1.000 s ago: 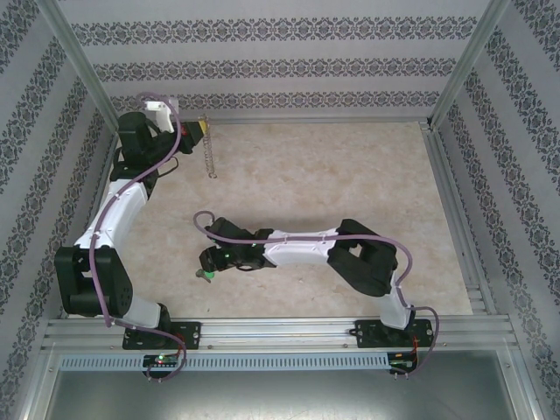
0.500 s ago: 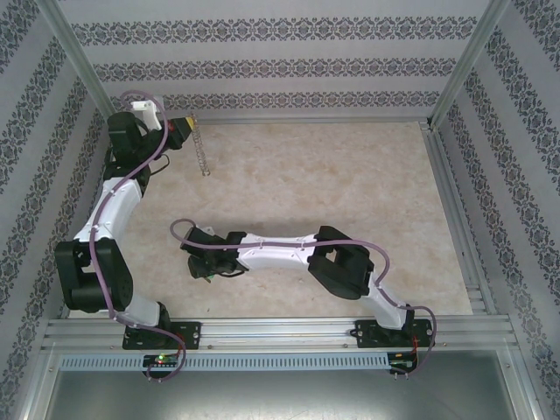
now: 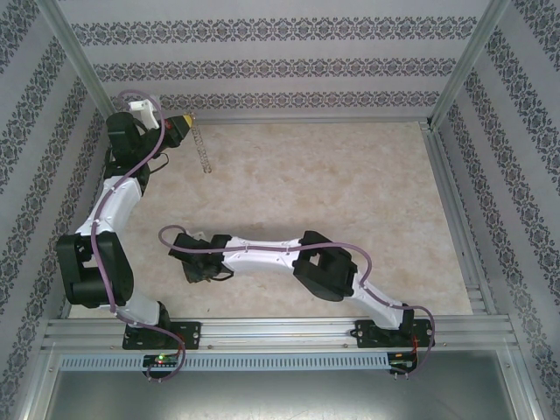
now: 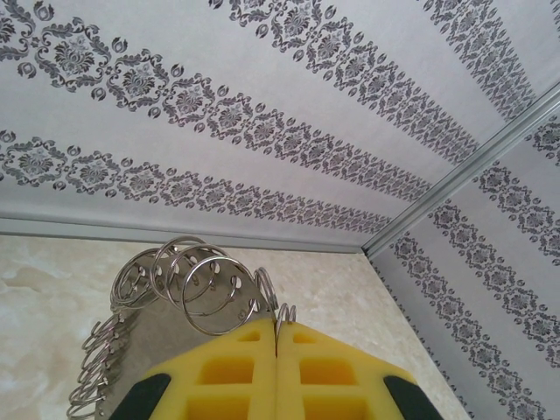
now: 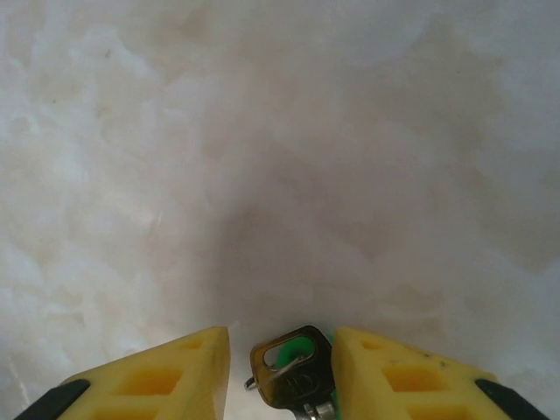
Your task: Put the keys on the keyring
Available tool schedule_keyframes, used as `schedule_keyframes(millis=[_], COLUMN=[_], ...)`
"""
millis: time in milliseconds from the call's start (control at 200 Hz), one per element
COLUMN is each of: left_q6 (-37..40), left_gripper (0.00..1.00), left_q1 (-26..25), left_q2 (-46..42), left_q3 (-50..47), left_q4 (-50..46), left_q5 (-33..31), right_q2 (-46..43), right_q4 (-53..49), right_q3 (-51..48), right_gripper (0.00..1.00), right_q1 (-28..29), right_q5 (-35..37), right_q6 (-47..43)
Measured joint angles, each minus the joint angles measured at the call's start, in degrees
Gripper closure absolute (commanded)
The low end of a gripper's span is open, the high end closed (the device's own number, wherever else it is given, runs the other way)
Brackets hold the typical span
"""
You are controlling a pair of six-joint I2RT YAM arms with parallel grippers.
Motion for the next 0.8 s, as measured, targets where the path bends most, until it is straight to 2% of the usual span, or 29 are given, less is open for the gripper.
schedule_keyframes(millis=[200, 615, 799], left_q6=[-0.4, -2.0, -2.5], left_gripper=[1.0, 1.0, 1.0], left_q1=[0.0, 0.0, 0.0], left_q2=[0.0, 0.9, 0.9], left_q3=[0.0, -0.4, -0.5], left_q4=[0.8, 3.1, 3.3], left_q5=[0.3, 1.2, 1.9], right_q2=[1.6, 1.1, -0.5], right_q4=[-1.3, -0.6, 1.2], right_q3=[2.3, 0.9, -2.1], right_gripper=[0.74, 1.0, 1.0], right_q1=[0.7, 0.8, 0.3], right_q5=[0.3, 1.9, 2.6], right_q6=[-0.1, -0.1, -0.2])
